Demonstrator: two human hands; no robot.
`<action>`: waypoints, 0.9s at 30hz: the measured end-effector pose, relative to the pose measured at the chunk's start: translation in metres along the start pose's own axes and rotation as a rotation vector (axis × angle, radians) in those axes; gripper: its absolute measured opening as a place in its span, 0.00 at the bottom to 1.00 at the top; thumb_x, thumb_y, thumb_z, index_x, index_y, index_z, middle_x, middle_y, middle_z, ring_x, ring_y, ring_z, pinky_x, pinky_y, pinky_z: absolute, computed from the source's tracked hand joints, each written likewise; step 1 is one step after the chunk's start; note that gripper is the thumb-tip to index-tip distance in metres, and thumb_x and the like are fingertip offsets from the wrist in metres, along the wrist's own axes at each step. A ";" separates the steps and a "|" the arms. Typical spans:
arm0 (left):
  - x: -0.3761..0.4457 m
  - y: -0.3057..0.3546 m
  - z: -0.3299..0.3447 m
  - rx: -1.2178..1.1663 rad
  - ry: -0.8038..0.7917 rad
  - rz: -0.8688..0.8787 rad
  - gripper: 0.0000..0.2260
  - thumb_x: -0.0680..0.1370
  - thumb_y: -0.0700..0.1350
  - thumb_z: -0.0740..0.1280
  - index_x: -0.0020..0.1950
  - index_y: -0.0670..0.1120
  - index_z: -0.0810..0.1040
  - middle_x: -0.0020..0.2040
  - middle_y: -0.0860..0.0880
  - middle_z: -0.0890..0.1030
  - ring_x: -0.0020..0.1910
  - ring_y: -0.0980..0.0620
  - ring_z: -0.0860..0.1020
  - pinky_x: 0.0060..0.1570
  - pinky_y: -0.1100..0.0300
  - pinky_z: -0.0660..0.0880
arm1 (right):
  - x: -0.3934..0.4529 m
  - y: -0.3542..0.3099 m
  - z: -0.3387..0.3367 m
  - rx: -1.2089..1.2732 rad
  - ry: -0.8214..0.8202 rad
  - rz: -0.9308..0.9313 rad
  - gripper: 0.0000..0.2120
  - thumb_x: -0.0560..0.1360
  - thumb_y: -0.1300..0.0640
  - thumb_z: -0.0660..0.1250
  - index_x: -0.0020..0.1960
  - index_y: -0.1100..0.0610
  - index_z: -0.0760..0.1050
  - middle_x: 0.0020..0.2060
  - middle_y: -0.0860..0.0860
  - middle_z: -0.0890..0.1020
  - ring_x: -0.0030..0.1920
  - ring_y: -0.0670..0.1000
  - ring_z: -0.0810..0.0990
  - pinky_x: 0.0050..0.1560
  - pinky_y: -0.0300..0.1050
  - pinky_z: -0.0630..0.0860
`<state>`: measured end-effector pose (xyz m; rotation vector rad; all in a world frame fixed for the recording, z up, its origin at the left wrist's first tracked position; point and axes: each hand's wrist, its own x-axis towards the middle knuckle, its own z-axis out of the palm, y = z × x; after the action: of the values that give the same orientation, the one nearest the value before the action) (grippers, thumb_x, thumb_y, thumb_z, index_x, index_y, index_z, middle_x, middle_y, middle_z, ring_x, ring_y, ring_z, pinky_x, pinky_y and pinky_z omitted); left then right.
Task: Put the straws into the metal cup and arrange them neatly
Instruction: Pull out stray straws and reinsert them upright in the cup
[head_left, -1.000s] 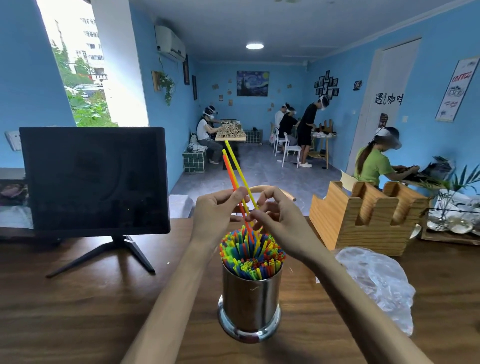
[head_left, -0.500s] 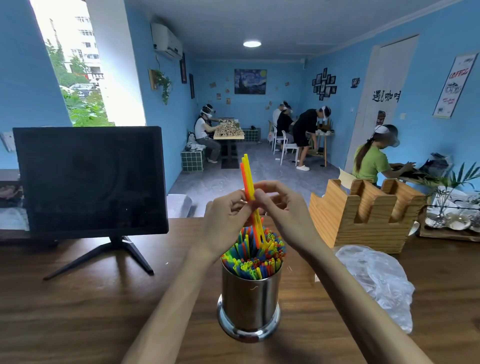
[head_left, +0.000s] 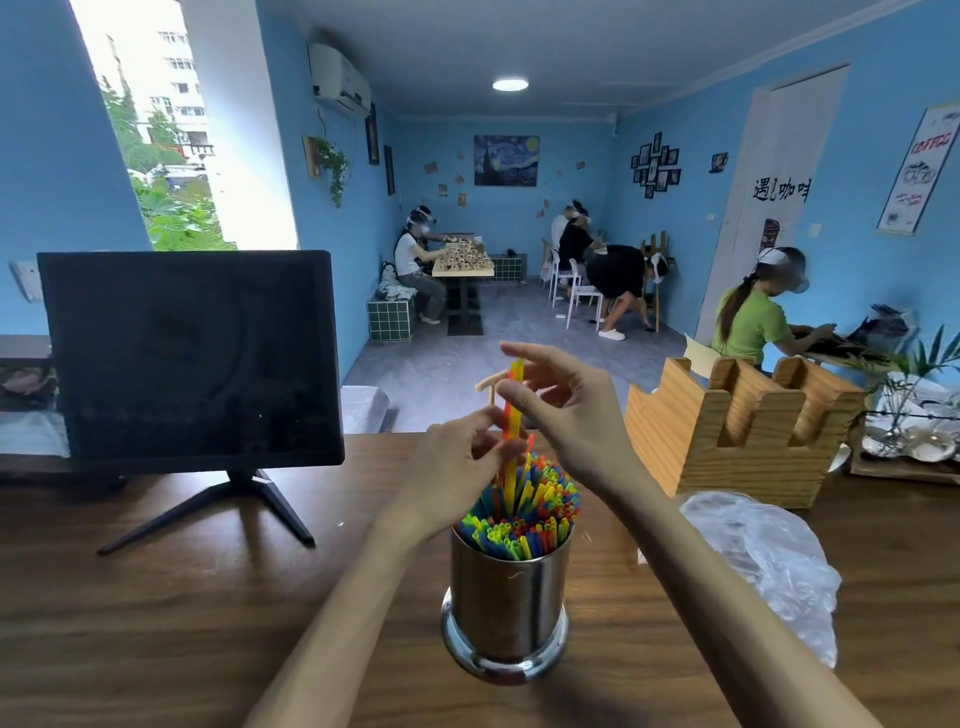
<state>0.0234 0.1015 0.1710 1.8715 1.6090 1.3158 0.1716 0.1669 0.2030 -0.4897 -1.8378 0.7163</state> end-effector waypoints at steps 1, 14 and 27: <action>-0.001 -0.004 0.003 0.012 -0.007 -0.017 0.01 0.80 0.55 0.69 0.49 0.62 0.78 0.44 0.56 0.86 0.46 0.61 0.83 0.51 0.59 0.80 | -0.002 0.002 0.001 -0.026 -0.009 -0.010 0.19 0.77 0.55 0.74 0.66 0.44 0.77 0.44 0.46 0.84 0.46 0.47 0.82 0.44 0.44 0.79; -0.015 -0.040 0.025 -0.007 0.149 -0.029 0.14 0.80 0.42 0.67 0.64 0.55 0.83 0.65 0.58 0.81 0.70 0.58 0.73 0.69 0.58 0.71 | -0.036 0.047 0.017 -0.301 -0.074 0.106 0.07 0.76 0.49 0.74 0.52 0.47 0.87 0.48 0.43 0.85 0.55 0.39 0.78 0.56 0.34 0.72; -0.018 -0.058 0.032 -0.158 0.152 -0.139 0.14 0.85 0.47 0.62 0.67 0.60 0.80 0.63 0.63 0.81 0.67 0.61 0.76 0.69 0.51 0.75 | -0.043 0.050 0.012 -0.260 -0.272 0.217 0.19 0.83 0.41 0.56 0.61 0.43 0.83 0.62 0.37 0.81 0.71 0.37 0.69 0.70 0.40 0.63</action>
<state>0.0164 0.1124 0.1032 1.5717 1.6228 1.5066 0.1755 0.1735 0.1365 -0.8033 -2.1701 0.7186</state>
